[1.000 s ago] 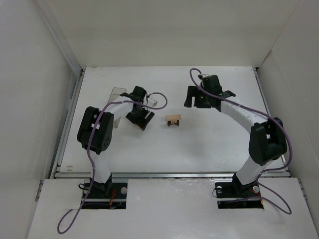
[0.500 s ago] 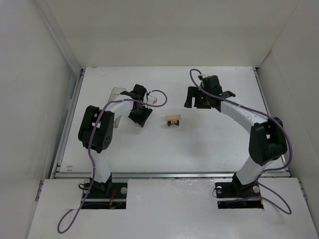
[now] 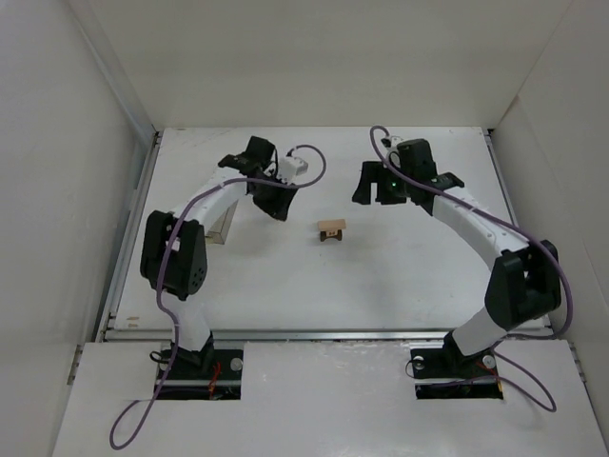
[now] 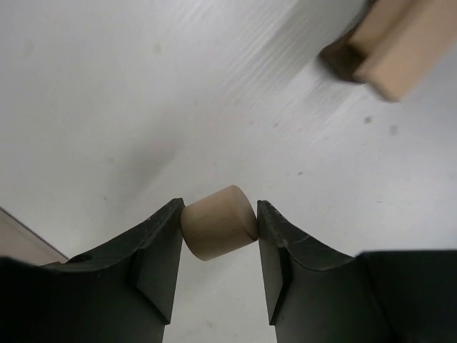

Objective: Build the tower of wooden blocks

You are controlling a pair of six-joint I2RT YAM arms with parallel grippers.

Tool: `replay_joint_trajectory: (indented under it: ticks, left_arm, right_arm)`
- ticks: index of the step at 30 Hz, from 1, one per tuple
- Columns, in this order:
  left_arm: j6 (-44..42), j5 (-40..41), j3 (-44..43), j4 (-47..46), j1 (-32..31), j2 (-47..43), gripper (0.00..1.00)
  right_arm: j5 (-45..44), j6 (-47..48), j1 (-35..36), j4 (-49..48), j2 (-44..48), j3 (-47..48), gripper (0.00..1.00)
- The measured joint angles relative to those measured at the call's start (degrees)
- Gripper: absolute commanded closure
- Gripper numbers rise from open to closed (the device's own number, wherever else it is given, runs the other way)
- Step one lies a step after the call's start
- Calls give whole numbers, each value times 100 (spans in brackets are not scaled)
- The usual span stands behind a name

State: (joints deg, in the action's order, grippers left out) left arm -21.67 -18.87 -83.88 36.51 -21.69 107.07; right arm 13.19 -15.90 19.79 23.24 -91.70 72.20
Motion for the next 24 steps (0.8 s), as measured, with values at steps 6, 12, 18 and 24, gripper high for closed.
replay_joint_trajectory:
  ticks: [6,12,18,24]
  left_arm:
    - [-656,-1596,-826,22,-7,-1134,100]
    - [-1589,-2614,-1375,114,-391,-1825,100]
    - [-2586,-2549,-1462,481,-905,-1720,100]
    - [-2830,-2406,-1462,522,-1012,-1696,100]
  right_arm:
    - [911,-131,-164,-76,544,321,15]
    - [1980,-994,-166,-872,669,400,18]
    - [2686,-1687,-114,-1980,761,146,18]
    - [3163,-2105,52,-2649,898,-111,19]
